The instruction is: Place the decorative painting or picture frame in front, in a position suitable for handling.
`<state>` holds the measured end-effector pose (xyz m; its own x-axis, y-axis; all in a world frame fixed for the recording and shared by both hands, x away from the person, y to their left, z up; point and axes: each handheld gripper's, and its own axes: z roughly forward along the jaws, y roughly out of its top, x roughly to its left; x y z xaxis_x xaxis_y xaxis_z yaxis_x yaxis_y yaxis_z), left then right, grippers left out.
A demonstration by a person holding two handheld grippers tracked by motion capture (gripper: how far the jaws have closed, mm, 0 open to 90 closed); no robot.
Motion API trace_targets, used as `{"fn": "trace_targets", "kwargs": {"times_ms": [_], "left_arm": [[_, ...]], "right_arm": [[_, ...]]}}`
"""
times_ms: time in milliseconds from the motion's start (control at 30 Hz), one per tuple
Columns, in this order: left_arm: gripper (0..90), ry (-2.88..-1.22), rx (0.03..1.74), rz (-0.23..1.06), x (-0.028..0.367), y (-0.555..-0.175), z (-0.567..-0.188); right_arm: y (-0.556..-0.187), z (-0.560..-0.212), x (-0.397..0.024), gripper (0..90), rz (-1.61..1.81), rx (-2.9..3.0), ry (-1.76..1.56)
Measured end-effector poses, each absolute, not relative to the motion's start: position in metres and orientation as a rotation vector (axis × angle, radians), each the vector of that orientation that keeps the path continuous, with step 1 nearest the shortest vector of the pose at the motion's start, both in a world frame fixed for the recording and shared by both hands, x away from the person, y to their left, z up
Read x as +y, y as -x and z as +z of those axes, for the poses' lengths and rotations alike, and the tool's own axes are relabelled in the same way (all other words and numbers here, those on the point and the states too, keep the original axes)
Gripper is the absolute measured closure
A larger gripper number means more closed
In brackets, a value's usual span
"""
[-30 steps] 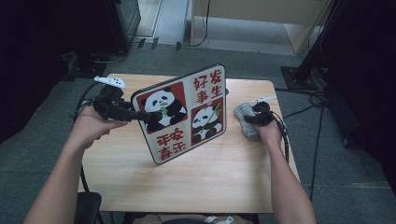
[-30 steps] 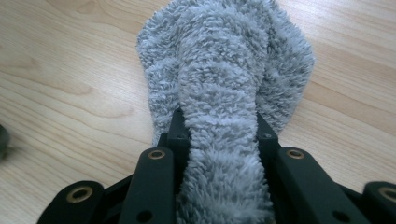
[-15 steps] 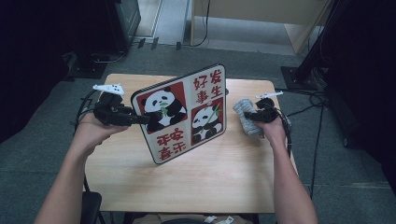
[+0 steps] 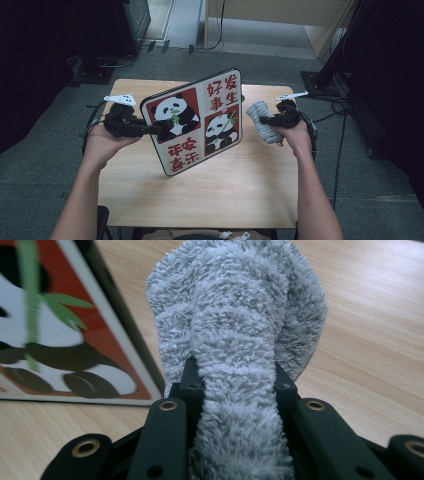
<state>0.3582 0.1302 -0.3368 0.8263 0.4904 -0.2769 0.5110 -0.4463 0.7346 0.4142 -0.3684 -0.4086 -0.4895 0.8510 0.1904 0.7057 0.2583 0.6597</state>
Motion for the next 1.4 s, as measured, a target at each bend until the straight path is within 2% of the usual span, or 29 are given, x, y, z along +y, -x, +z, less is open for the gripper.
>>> {"fn": "trace_targets", "kwargs": {"times_ms": [700,1400], "left_arm": [[78.0,-2.065,0.719,-0.079,0.134,-0.362,-0.345],[78.5,-2.055,0.692,-0.118,0.136,-0.365,-0.346]], "right_arm": [[-0.405,-0.366,-0.346,67.8,1.12,2.307,-1.347],[-0.397,-0.294,-0.32,67.1,1.188,2.29,-1.147]]}}
